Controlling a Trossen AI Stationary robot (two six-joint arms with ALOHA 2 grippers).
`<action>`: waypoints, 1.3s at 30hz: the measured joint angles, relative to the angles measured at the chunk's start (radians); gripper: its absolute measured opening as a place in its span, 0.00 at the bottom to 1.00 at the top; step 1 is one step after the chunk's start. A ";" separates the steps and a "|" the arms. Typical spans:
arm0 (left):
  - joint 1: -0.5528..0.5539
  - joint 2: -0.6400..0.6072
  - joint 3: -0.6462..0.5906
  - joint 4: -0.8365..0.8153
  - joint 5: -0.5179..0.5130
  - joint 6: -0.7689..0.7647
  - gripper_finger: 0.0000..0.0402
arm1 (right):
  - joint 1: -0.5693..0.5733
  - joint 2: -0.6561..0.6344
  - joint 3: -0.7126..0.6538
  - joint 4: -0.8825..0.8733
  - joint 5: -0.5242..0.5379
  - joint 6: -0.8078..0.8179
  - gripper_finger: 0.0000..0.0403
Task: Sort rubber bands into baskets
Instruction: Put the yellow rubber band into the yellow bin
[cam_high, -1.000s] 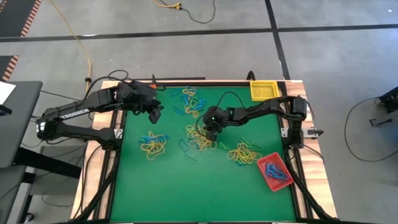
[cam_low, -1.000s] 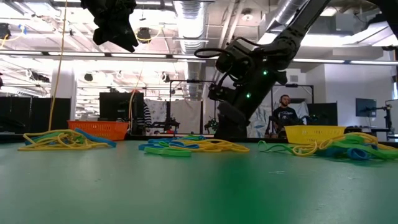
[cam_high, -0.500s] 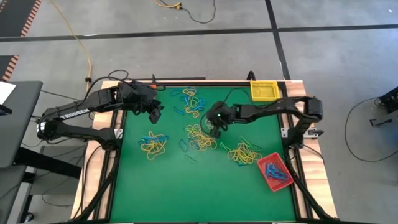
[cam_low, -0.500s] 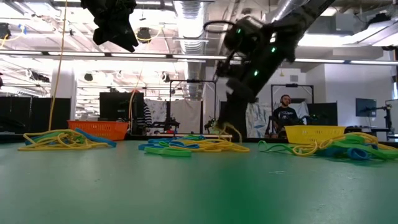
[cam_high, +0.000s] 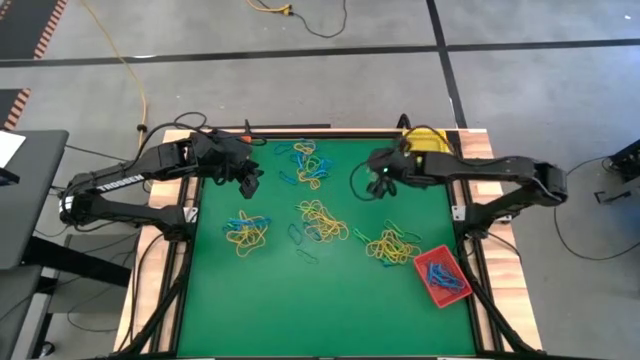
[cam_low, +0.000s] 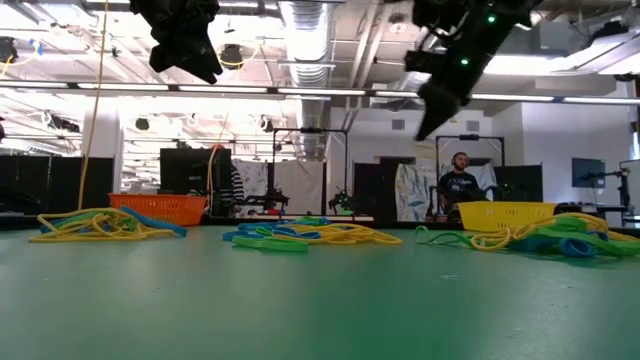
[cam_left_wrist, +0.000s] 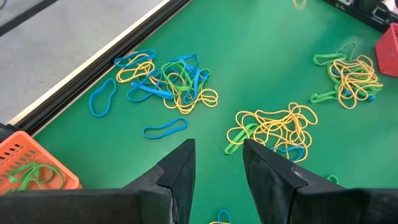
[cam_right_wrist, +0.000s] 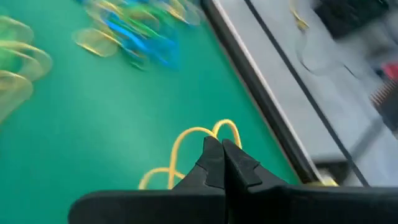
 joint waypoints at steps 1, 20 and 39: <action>0.000 0.000 0.000 0.000 0.000 0.000 0.31 | -0.017 -0.013 0.000 -0.039 0.018 0.016 0.03; 0.000 0.000 0.000 0.000 0.000 0.000 0.31 | -0.475 -0.048 -0.041 -0.222 0.021 0.071 0.04; 0.000 0.000 0.000 0.000 0.000 0.000 0.31 | -0.659 0.027 -0.158 0.021 -0.122 0.032 0.04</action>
